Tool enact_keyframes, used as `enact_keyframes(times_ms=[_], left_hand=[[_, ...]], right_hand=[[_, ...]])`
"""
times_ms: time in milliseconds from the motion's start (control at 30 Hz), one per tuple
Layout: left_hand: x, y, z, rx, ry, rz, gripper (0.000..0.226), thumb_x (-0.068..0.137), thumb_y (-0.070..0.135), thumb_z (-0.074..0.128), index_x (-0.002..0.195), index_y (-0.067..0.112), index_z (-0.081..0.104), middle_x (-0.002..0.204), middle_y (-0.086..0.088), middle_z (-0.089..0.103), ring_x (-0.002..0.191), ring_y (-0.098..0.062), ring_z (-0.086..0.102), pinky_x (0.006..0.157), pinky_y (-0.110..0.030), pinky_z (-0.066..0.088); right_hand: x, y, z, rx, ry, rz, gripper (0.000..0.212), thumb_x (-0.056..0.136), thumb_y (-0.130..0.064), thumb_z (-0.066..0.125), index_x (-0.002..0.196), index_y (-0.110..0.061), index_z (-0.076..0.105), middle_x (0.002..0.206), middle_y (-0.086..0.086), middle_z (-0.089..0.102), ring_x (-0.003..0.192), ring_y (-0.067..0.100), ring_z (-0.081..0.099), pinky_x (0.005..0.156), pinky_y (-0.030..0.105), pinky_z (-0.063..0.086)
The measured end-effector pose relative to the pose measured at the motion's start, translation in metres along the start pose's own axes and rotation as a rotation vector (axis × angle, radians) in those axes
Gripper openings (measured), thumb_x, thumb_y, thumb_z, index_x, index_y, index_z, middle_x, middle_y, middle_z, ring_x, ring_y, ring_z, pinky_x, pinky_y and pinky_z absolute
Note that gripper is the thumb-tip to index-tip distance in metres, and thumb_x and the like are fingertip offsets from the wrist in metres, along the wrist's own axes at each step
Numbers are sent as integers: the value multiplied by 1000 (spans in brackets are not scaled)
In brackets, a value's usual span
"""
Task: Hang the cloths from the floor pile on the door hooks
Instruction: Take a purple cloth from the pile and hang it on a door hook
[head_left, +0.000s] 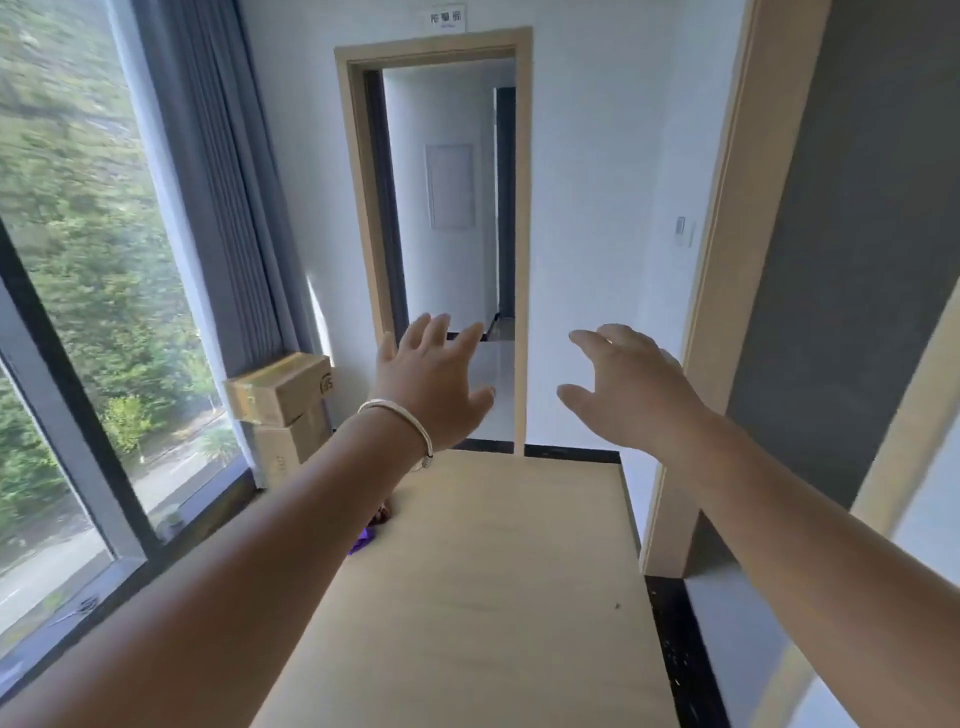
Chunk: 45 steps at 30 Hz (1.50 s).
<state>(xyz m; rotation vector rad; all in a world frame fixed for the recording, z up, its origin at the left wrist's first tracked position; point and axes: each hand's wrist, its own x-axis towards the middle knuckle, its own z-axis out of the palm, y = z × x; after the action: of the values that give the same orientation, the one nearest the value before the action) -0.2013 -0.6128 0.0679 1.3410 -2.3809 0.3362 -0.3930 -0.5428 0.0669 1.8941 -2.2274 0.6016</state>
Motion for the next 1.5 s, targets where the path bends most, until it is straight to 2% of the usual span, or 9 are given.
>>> enact_keyframes(times_ms=[167, 333, 467, 600, 967, 1100, 1333, 1500], left_hand=[[2, 14, 41, -173, -68, -6, 71, 89, 61, 43, 149, 35, 16, 158, -4, 17, 147, -24, 7, 117, -55, 14], [8, 18, 75, -138, -162, 29, 71, 90, 61, 42, 149, 37, 10, 160, -5, 8, 148, -23, -3, 117, -58, 8], [37, 8, 92, -191, -82, 62, 72, 89, 63, 40, 149, 37, 9, 160, -5, 8, 148, -23, -3, 117, -57, 6], [76, -11, 105, -262, -21, 79, 72, 89, 65, 37, 149, 37, 8, 160, -3, 8, 148, -22, -4, 118, -56, 7], [193, -85, 161, -310, -83, 45, 72, 89, 64, 38, 149, 39, 5, 159, -1, 7, 147, -22, -5, 117, -52, 3], [230, -94, 172, -342, -80, 58, 73, 90, 63, 41, 149, 39, 6, 159, -1, 8, 147, -20, -5, 117, -51, 4], [293, -104, 193, -309, -42, 79, 71, 90, 61, 40, 148, 38, 6, 158, 0, 9, 147, -21, -5, 117, -52, 4], [344, -101, 214, -262, -75, 71, 71, 91, 61, 40, 149, 38, 6, 160, -1, 5, 147, -22, -8, 117, -52, 2]], right_hand=[[-6, 18, 36, 129, -33, 63, 63, 92, -42, 52, 148, -28, 27, 156, 2, 22, 143, 20, 17, 114, 45, 24], [-4, 25, 69, 129, -69, 117, 63, 93, -41, 50, 149, -29, 23, 157, 1, 20, 144, 18, 11, 115, 45, 21], [22, 27, 79, 101, -11, 145, 60, 92, -41, 51, 147, -30, 29, 154, -2, 26, 143, 17, 17, 115, 43, 22], [65, 14, 89, 111, 17, 156, 60, 92, -43, 52, 146, -32, 30, 154, -4, 27, 143, 14, 18, 115, 43, 23], [200, -7, 130, 139, -8, 136, 60, 93, -45, 51, 147, -36, 27, 155, -9, 22, 142, 7, 11, 116, 39, 20], [238, 2, 131, 105, -43, 153, 61, 93, -44, 50, 148, -36, 25, 156, -9, 20, 144, 8, 10, 117, 37, 17], [304, 24, 143, 96, 13, 139, 60, 93, -43, 50, 148, -36, 25, 156, -9, 20, 143, 7, 10, 116, 35, 17], [355, 55, 164, 105, -32, 133, 60, 94, -44, 50, 148, -35, 25, 157, -7, 19, 144, 9, 10, 117, 36, 17]])
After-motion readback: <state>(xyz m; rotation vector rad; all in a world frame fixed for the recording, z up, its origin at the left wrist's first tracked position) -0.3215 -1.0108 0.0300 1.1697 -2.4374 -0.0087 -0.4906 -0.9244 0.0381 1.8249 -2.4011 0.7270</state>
